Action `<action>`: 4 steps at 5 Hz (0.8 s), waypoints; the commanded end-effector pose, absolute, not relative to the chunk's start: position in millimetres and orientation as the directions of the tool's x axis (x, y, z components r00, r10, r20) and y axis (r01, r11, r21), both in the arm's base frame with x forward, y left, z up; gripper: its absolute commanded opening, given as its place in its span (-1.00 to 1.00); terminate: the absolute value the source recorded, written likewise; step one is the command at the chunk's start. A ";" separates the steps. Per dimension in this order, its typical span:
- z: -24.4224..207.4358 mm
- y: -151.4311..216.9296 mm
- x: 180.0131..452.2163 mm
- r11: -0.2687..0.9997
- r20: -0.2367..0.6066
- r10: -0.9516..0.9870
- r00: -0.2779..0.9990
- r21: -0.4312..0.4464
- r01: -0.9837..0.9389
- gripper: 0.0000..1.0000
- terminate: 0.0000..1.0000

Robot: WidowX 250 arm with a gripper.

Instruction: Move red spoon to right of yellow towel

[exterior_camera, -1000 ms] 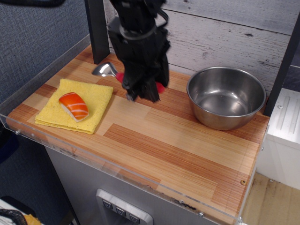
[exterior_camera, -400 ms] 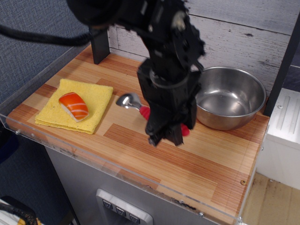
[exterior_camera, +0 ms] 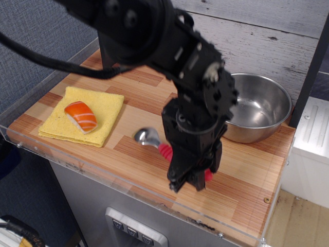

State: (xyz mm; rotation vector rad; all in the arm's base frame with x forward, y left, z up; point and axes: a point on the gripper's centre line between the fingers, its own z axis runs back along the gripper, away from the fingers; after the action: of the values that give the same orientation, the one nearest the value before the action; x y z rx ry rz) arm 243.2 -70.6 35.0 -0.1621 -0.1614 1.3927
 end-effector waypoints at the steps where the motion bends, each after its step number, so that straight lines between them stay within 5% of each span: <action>1: 19.4 -75.4 232.7 0.171 0.014 0.985 0.172 -0.229 -0.958 -1.00 -1.00; 2: 15.5 -76.4 232.6 0.166 0.007 0.986 0.169 -0.227 -0.960 -1.00 -1.00; 3: 15.1 -74.9 234.8 0.188 -0.025 0.980 0.197 -0.204 -0.961 1.00 -1.00; 4: 16.8 -74.1 234.7 0.176 -0.027 0.982 0.185 -0.189 -0.966 1.00 -1.00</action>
State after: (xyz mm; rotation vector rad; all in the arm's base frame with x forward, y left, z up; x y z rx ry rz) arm 239.3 -74.2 10.4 -0.1542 -0.0896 1.3815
